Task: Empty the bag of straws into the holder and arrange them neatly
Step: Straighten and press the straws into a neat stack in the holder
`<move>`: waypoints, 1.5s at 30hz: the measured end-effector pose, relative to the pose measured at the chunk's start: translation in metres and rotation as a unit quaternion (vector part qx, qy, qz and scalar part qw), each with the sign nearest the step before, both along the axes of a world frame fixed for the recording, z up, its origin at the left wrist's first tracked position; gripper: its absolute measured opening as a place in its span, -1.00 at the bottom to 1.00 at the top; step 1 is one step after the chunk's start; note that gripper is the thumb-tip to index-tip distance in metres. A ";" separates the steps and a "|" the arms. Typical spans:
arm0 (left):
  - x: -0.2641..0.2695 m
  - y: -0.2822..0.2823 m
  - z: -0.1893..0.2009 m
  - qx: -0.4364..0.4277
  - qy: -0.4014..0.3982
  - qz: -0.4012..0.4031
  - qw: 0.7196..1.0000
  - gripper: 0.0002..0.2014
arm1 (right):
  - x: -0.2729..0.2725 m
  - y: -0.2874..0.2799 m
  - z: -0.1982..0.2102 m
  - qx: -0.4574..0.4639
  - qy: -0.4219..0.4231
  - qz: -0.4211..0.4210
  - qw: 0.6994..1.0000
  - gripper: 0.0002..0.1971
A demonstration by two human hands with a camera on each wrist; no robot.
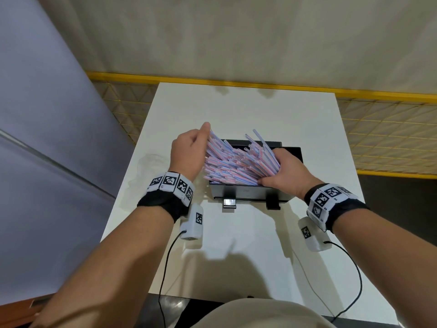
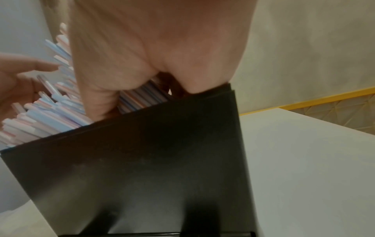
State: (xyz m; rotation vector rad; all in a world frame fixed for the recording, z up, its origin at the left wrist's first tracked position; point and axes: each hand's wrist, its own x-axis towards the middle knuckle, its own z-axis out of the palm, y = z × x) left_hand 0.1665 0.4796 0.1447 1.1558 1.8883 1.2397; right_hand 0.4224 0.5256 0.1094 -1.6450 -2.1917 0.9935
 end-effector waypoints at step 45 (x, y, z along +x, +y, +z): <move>0.033 0.030 -0.008 -0.123 -0.058 -0.096 0.986 -0.61 | -0.007 -0.008 -0.004 -0.029 0.033 0.007 0.999 -0.39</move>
